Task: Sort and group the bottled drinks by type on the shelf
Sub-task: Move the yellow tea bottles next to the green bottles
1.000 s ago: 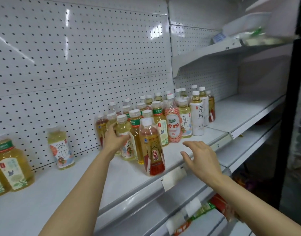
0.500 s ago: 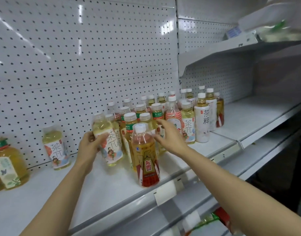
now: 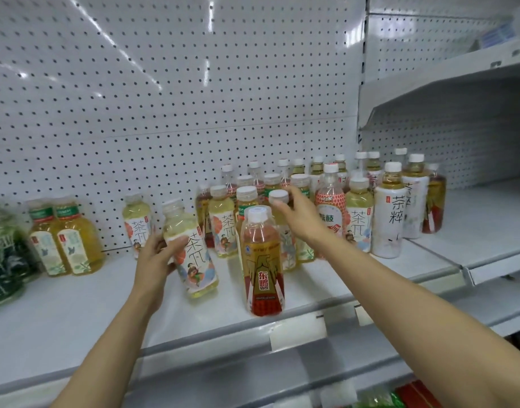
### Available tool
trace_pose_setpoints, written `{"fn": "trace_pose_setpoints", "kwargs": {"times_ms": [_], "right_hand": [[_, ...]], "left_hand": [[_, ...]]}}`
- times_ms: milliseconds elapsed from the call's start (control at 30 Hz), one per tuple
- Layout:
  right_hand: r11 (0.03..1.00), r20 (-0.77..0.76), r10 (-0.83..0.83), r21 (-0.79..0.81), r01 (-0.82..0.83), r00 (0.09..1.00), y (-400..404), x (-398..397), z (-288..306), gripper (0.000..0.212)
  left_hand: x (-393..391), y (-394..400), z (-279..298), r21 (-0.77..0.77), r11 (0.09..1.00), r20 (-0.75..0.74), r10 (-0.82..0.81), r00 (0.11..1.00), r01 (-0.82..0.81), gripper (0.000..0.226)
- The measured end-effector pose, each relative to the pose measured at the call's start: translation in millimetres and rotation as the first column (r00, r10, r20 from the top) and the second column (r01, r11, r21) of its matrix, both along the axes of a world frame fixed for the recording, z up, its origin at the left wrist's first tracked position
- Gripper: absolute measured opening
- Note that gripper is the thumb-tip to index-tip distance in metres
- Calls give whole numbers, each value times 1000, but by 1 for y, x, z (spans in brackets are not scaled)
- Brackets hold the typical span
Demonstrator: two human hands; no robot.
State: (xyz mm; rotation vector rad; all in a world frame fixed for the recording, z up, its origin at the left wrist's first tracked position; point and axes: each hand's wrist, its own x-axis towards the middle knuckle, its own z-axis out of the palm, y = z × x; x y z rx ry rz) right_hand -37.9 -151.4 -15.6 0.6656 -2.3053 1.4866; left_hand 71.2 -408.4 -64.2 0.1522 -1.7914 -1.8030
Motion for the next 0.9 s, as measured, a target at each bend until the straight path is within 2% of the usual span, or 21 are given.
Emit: {"fn": "trace_pose_setpoints", "kwargs": {"times_ms": [100,300,467,600,767,900], "right_hand": [[996,9,46,-71,-45,999,8,4,-3,42],[946,8,79,-317,-73,997,31,22,11,24],[934,-50,65,-349,-78,997,47,53,29,24],[924,-76,26,-378,-53,997,56,77,35,20],[912,-113,25,-404,-69,993,55,115,38,22],[897,-140,36,-432,-94,989,37,152,43,21]], "left_hand": [[6,4,-2,26,999,-11,29,1000,-28,31],[16,6,-6,135,990,-74,59,996,-48,26],[23,5,-9,286,958,-104,40,994,-9,58],[31,1,-6,333,942,-121,7,993,34,65],[46,-14,-2,298,951,-121,-46,992,81,53],[62,-33,1,245,964,-102,-78,992,101,26]]}}
